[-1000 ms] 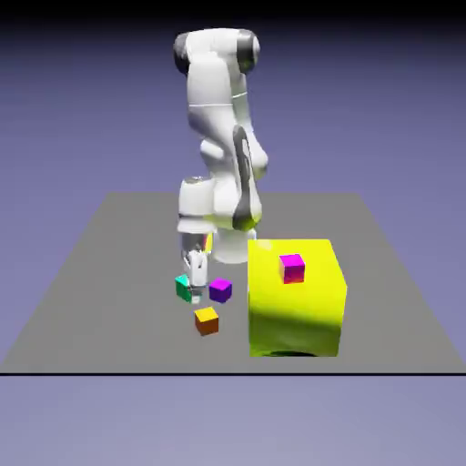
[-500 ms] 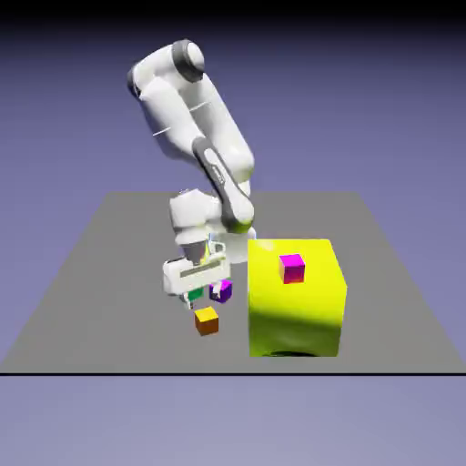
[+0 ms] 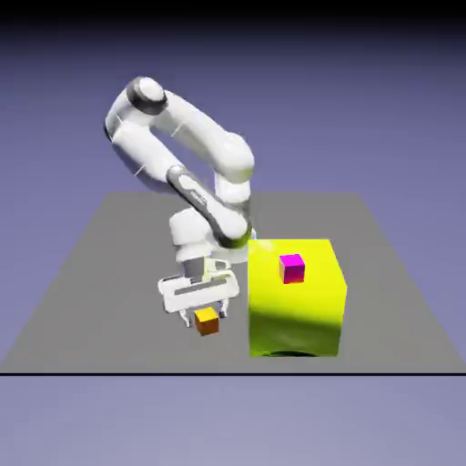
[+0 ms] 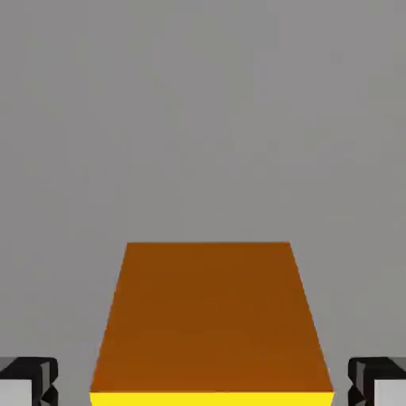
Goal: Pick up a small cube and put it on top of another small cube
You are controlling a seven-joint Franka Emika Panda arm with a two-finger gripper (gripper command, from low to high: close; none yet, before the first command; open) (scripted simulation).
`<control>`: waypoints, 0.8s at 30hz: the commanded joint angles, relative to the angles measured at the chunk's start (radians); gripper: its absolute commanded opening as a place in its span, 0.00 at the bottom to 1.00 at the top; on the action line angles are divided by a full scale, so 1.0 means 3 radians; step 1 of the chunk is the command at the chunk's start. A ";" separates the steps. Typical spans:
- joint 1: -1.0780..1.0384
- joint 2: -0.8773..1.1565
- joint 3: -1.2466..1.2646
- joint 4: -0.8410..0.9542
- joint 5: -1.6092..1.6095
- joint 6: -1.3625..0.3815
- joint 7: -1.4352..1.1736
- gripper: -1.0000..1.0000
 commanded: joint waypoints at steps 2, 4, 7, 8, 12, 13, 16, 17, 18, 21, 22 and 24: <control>-0.0228 -0.0241 0.0220 -0.0134 -0.0013 -0.0163 0.0128 0.00; -0.0457 -0.0483 0.0440 -0.0267 -0.0027 -0.0325 0.0256 0.00; -0.0799 -0.0845 0.0770 -0.0468 -0.0047 -0.0568 0.0447 0.00; -0.0857 -0.0939 0.0833 -0.0507 -0.0041 -0.0629 0.0480 0.00; -0.0494 -0.1342 0.0492 -0.0391 0.0329 -0.1044 -0.0024 0.00; -0.0410 -0.1462 0.0407 -0.0367 0.0432 -0.1172 -0.0163 0.00; -0.0159 -0.1825 0.0152 -0.0294 0.0742 -0.1558 -0.0582 0.00; -0.0075 -0.1946 0.0067 -0.0270 0.0845 -0.1687 -0.0721 0.00; 0.0008 -0.2066 -0.0018 -0.0245 0.0949 -0.1815 -0.0861 0.00; 0.0259 -0.2429 -0.0273 -0.0172 0.1259 -0.2201 -0.1279 0.00; 0.0319 -0.2549 -0.0342 -0.0157 0.1355 -0.2333 -0.1407 0.00; 0.0260 -0.2789 -0.0356 -0.0202 0.1491 -0.2623 -0.1579 0.00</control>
